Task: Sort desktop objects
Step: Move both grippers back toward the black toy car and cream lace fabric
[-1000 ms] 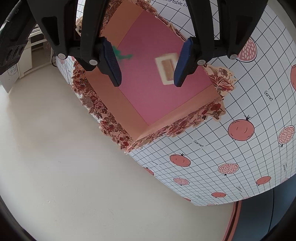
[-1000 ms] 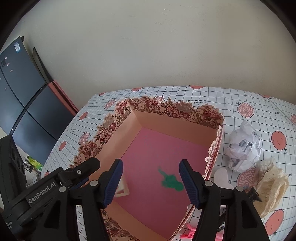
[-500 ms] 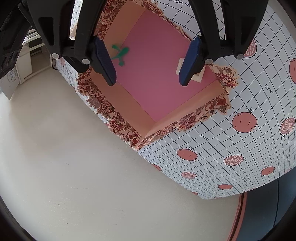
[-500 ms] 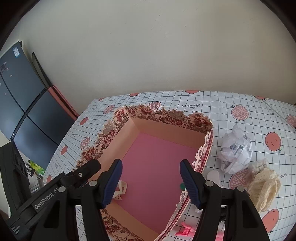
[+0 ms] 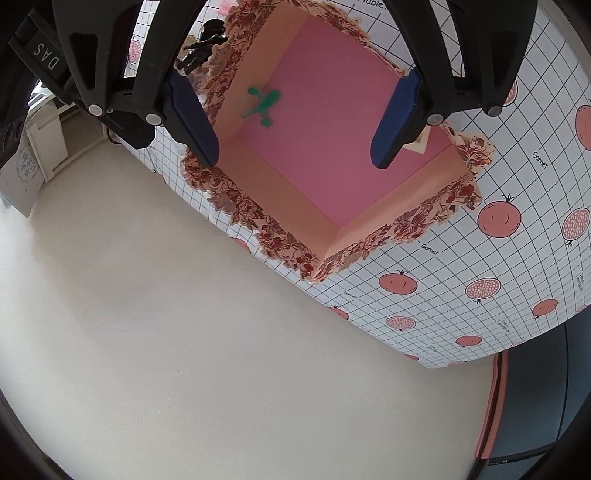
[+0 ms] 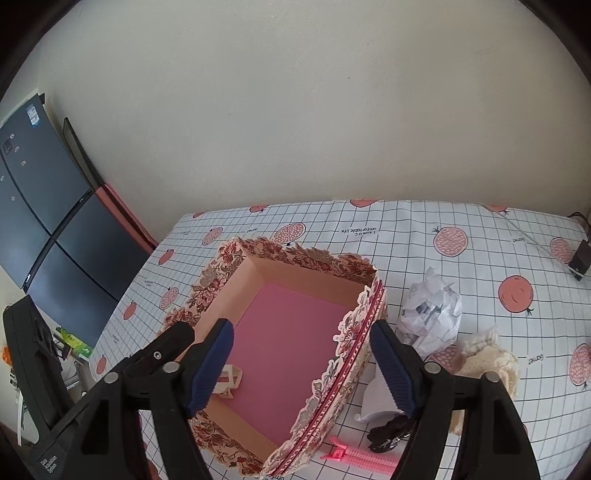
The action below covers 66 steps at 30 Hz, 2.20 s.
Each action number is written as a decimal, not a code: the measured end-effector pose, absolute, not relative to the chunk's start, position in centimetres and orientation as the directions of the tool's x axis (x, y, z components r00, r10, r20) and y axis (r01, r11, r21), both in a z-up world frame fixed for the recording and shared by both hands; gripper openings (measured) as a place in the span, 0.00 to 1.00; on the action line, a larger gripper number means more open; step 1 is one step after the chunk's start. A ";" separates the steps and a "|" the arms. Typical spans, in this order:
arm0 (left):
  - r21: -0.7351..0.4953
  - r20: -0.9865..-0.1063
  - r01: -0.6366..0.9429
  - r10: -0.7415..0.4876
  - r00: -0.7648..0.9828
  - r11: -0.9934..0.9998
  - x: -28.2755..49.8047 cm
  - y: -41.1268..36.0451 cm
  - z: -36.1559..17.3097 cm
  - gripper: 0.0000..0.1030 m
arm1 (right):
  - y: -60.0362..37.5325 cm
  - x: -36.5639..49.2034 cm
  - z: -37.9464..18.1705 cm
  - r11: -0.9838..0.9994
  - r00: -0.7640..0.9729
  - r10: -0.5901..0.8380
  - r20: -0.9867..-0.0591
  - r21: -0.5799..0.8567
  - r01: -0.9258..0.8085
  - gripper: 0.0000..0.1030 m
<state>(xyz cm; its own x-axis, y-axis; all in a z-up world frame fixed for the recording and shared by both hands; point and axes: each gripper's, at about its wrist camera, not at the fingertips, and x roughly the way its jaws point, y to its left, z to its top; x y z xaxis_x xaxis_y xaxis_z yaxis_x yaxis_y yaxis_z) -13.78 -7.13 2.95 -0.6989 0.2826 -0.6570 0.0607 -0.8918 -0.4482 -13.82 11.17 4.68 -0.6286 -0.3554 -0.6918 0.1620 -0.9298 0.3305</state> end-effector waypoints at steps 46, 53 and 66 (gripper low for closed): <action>-0.136 -0.748 -0.309 0.302 -0.591 -0.941 -9.4 13.1 -1.0 0.84 | 29.9 -13.1 2.0 -0.948 -0.579 -0.180 -0.795 0.296 -0.112 1.00; -0.116 -0.776 -0.320 0.287 -0.562 -0.940 -9.6 13.3 -2.5 0.83 | 29.4 -14.2 -2.4 -0.943 -0.487 -0.211 -0.847 0.308 -0.126 1.00; -0.088 -0.833 -0.300 0.235 -0.501 -0.950 -10.3 13.3 -4.5 0.76 | 27.7 -14.8 -7.7 -0.937 -0.365 -0.243 -0.899 0.315 -0.153 1.00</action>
